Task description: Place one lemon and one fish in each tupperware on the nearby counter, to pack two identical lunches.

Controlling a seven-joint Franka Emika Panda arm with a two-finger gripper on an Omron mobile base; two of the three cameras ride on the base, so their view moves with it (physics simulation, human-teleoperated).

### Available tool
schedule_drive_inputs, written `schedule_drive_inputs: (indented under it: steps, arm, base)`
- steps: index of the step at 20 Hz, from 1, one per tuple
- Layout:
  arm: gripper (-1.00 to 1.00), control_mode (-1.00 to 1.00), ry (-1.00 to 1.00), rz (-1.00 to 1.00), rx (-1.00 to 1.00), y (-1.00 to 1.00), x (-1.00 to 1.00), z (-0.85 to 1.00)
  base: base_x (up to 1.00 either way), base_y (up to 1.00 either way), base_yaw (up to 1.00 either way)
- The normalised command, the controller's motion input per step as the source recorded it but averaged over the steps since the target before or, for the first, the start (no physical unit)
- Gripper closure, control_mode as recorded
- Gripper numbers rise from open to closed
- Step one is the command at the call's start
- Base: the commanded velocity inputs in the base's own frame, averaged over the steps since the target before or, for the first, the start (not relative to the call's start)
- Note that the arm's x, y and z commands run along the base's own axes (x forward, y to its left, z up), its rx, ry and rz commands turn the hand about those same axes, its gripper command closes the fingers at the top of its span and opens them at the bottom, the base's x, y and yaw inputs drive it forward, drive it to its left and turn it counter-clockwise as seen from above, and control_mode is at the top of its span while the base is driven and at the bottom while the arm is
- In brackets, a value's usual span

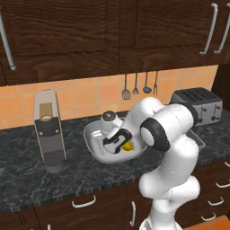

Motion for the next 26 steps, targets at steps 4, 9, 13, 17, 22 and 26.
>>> schedule_drive_inputs:
  steps: [4, 9, 13, 17, 22, 26]
  arm:
    - [-1.00, -1.00, 0.00, 0.00, 0.00, 0.00, -0.14, 0.02]
    - [-1.00, -1.00, -0.06, -0.02, 0.00, 0.02, -0.44, 0.85]
    - [-1.00, -1.00, -0.19, 0.00, 0.00, -0.07, -0.74, 1.00]
    - [-1.00, -1.00, -0.12, 0.00, 0.00, -0.11, -0.89, 1.00]
    - [-1.00, -1.00, -0.13, 0.00, 0.00, -0.20, -0.98, 1.00]
    - [-1.00, -1.00, -0.26, 0.09, 0.03, -0.67, -0.98, 1.00]
  base:
    - [0.00, 0.00, 0.00]
    - [0.00, 0.00, 0.00]
    - [0.00, 0.00, 0.00]
    - [0.00, 0.00, 0.00]
    - [0.00, 0.00, 0.00]
    - [0.00, 0.00, 0.00]
